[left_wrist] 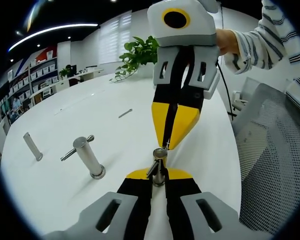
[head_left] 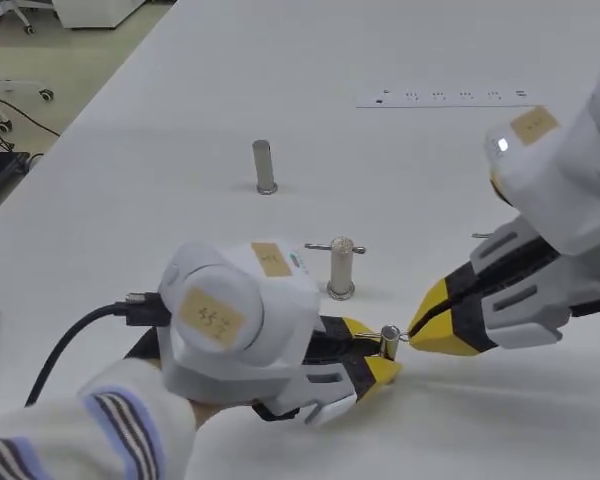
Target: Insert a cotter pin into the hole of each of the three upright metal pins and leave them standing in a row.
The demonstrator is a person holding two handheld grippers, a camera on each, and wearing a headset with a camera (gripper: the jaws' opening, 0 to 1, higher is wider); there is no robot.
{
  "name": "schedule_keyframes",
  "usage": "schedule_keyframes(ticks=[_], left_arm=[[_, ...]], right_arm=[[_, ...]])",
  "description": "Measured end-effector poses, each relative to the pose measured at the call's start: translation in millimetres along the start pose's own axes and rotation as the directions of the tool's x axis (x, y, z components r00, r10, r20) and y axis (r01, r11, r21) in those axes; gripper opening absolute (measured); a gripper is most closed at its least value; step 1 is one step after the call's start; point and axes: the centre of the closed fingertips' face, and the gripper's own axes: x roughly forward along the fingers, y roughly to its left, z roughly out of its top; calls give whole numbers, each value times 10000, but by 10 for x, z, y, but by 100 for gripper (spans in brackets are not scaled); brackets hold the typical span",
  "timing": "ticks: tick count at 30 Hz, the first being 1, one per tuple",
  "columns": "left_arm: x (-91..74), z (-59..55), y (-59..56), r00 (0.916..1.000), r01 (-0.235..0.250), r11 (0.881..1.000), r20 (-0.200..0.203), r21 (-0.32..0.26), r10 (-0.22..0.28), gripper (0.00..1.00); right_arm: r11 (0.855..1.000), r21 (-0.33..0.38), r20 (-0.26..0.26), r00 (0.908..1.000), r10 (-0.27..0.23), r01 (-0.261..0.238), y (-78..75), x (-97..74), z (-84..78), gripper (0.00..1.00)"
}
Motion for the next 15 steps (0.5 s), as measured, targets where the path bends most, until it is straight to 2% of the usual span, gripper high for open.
schedule_keyframes(ticks=[8,12,15], left_arm=[[-3,3,2,10000,-30,9999,5,-118,30,7],[-8,4,1,10000,-19,9999,17,-152,20,7],[-10,3,5,10000,-39,9998,32,-196,40,7]], right_arm=[[9999,-7,119,9999,-102,102,60,-15,-63,19],[9987,347,291,9988,-386,376,84,-28,-90,35],[9961,583,507,9963,-690,660,84,-45,-81,51]])
